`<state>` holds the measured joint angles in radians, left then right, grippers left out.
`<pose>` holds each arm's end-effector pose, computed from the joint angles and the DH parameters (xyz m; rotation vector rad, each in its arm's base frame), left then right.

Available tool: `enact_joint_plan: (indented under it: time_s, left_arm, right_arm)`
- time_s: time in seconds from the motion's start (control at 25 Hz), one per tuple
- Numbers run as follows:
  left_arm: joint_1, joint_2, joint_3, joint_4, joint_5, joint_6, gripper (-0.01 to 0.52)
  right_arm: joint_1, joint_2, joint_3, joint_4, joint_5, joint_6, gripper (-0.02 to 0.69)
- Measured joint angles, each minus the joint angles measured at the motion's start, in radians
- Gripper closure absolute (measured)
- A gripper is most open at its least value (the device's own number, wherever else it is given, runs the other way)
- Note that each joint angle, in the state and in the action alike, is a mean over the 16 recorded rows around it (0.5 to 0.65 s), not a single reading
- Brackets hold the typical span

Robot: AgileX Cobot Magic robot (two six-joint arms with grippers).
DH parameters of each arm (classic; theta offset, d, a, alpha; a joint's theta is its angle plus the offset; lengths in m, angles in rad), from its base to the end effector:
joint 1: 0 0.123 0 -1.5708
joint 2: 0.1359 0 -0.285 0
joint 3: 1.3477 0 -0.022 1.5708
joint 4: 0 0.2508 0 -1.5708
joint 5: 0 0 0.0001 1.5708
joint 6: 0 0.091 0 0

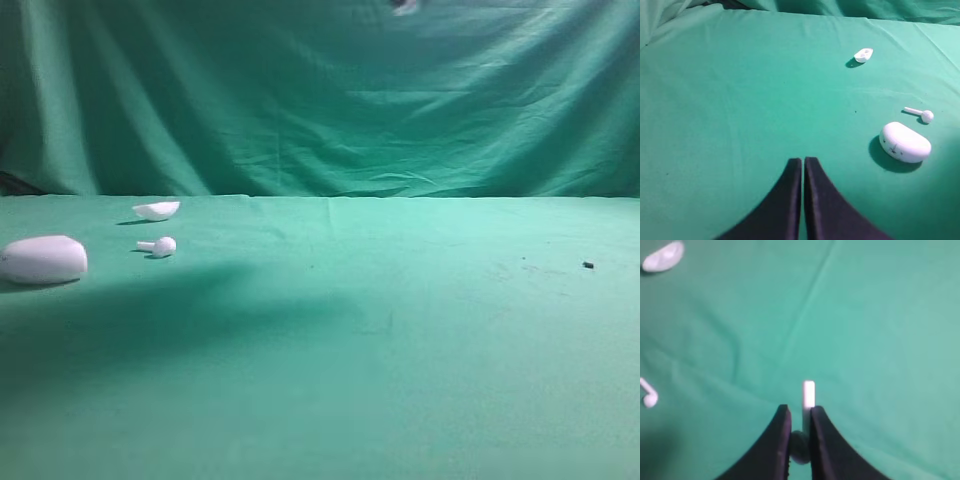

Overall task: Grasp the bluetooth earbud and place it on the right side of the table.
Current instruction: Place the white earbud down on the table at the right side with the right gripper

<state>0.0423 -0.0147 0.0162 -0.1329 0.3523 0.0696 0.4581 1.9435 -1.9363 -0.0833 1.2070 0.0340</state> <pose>0.0530 -0.0019 0.1770 -0.0573 1.8337 -0.0510 0.3852 0.1820 0.3320 -0.5822 2.6272 0.0375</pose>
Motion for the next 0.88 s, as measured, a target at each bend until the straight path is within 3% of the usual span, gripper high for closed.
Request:
enact_joint_plan:
  time_s: [0.24,0.6,0.88]
  left_arm:
    - [0.0,0.0,0.0,0.0,0.0,0.0,0.514]
    - [0.0,0.0,0.0,0.0,0.0,0.0,0.514]
    - [0.0,0.0,0.0,0.0,0.0,0.0,0.514]
  right_arm:
    - [-0.131,-0.169,0.299,0.004,-0.106,0.028,0.587]
    - [-0.239,-0.298,0.847,0.019,-0.446,0.056,0.587]
    - [-0.261,-0.265,1.032,0.034,-0.652,0.057,0.587]
